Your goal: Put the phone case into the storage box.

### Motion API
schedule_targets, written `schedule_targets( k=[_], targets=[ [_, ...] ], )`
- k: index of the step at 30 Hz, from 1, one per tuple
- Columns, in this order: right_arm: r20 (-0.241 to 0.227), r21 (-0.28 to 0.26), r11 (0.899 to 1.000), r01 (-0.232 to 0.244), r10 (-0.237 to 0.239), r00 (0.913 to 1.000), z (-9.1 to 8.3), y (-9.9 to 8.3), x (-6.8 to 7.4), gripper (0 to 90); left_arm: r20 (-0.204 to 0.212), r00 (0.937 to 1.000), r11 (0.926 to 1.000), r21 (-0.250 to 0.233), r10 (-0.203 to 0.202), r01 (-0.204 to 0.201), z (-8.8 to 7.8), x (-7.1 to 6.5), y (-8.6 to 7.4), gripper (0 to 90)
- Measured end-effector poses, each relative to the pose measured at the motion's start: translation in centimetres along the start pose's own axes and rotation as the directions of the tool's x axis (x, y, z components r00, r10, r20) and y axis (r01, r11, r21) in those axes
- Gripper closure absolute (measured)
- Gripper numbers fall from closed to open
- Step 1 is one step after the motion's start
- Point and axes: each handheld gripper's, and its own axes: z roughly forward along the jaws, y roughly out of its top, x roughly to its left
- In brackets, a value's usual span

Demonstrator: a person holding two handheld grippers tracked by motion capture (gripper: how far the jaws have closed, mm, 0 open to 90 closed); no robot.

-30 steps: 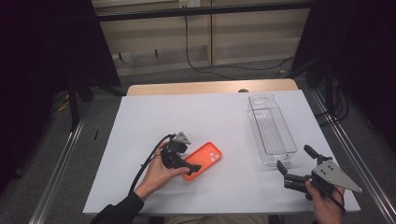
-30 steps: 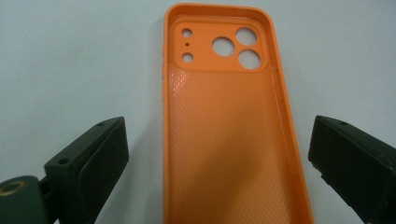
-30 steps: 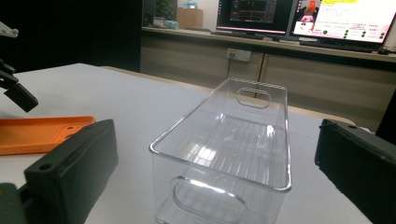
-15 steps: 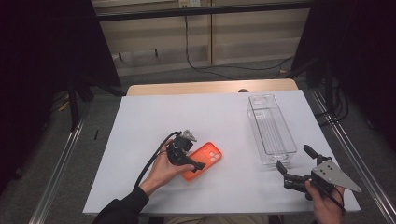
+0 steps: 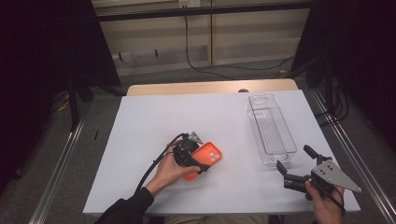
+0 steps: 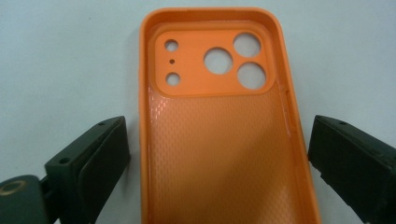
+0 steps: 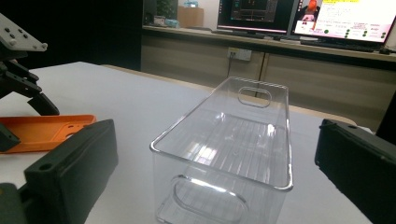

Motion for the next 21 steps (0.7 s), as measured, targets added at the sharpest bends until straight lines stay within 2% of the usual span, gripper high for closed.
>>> schedule_targets(
  k=[7,11,21],
  targets=[
    [-0.002,0.0,1.0,0.0,0.0,1.0,0.0,0.0,0.0,0.0,-0.014,0.9999,1.0,-0.001,-0.003,0.003,-0.03,-0.08,-0.04,8.1],
    [0.0,-0.001,1.0,-0.001,0.001,1.0,-0.03,0.0,-0.02,0.0,-0.035,0.9992,0.9998,0.008,0.02,-0.019,0.08,-0.38,-0.07,7.6],
    [-0.003,0.001,1.0,-0.001,0.001,1.0,0.0,-0.01,0.01,0.0,-0.043,0.9989,0.9996,0.018,0.021,-0.02,0.16,-0.63,0.04,7.0]
  ],
)
